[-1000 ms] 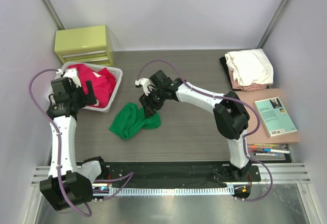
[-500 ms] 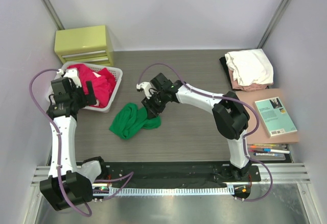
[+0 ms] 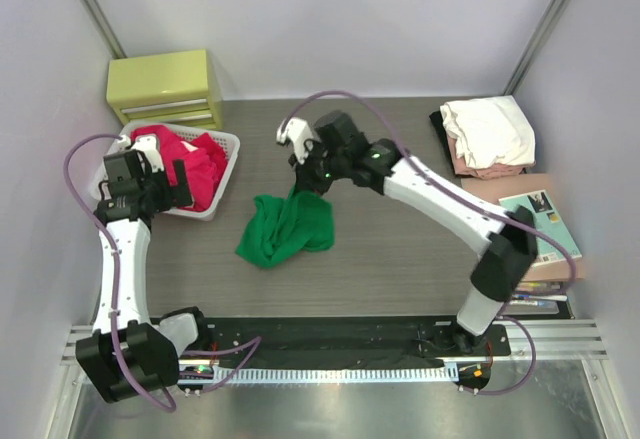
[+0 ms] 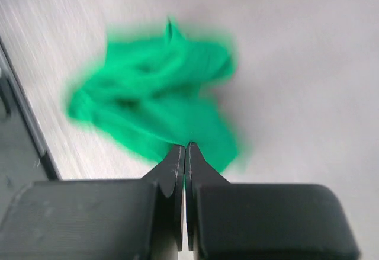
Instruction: Fold and stack the t-shirts
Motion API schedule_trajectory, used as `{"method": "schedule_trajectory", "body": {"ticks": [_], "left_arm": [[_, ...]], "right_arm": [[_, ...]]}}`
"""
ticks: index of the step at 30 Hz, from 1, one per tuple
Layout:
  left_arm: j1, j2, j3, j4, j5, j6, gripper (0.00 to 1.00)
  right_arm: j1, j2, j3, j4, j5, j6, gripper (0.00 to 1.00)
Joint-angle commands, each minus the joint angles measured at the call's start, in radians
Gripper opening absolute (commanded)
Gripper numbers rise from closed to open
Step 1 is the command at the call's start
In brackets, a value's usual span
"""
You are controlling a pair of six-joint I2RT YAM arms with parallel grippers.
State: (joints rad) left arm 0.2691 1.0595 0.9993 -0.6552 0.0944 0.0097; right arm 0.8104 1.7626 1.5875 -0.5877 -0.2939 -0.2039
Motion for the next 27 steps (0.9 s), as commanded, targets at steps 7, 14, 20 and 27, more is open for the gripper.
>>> {"method": "schedule_trajectory", "body": {"ticks": [7,14,20,27], "left_arm": [[0.002,-0.006,0.009,0.003,0.103,0.009,1.00],[0.002,-0.032,-0.001,0.003,0.125,0.003,1.00],[0.004,-0.041,0.007,-0.004,0.153,-0.005,0.99],[0.004,-0.027,0.002,-0.011,0.168,-0.004,1.00]], "right_arm": [[-0.025,-0.520,0.138,0.006,0.324,-0.189,0.01],[-0.086,-0.612,0.103,0.045,0.357,-0.224,0.01],[-0.158,-0.653,0.045,0.086,0.339,-0.210,0.01],[-0.235,-0.660,0.014,0.107,0.339,-0.204,0.01]]}}
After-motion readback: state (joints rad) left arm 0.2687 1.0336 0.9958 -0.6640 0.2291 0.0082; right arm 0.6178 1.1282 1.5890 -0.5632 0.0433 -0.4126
